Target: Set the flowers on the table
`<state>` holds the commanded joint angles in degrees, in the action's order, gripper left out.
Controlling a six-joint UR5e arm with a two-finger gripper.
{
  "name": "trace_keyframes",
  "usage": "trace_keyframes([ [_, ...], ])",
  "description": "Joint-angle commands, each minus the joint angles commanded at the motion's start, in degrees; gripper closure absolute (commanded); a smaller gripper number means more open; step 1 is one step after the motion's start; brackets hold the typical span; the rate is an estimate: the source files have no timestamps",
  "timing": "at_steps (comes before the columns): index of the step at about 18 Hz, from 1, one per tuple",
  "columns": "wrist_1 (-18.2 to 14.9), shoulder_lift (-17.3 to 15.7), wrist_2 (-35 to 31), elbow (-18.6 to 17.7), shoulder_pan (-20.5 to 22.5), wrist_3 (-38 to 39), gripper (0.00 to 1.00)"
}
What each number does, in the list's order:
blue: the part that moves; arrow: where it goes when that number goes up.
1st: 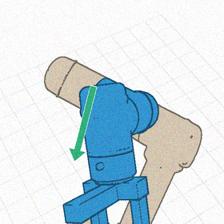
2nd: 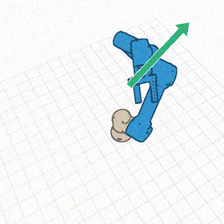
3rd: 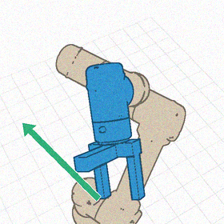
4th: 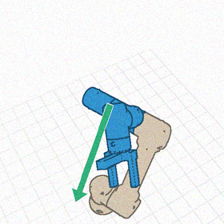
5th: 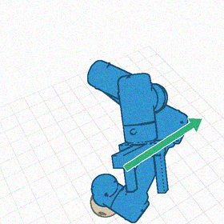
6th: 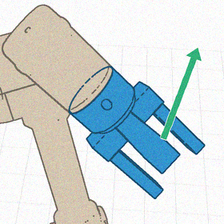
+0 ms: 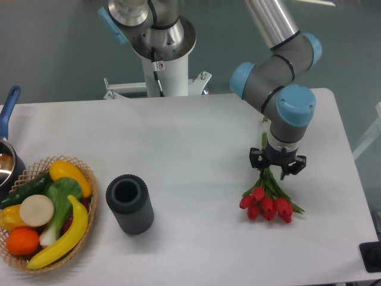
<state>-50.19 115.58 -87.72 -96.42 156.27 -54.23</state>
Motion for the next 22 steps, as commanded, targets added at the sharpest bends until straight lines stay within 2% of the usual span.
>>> trace_keyframes([
  [4, 0.27, -2.11, -0.09, 1.93, 1.84, -2.54, 0.00],
  [7, -0.61, -5.01, 0.17, 2.37, 4.13, -5.00, 0.00],
  [11, -0.88, -7.47, 1.23, 1.58, 6.41, -18.08, 0.00],
  [13, -2.71, -8.09, 1.93, 1.50, 8.25, -22.83, 0.00],
  [15, -5.17, -8.88, 3.86, 1.49, 11.41, -33.88, 0.00],
  [17, -7.20, -9.41, 5.44, 1.32, 13.88, -39.88, 0.00],
  [22, -7.47, -9.76, 5.36, 0.70, 15.56, -40.96, 0.00],
])
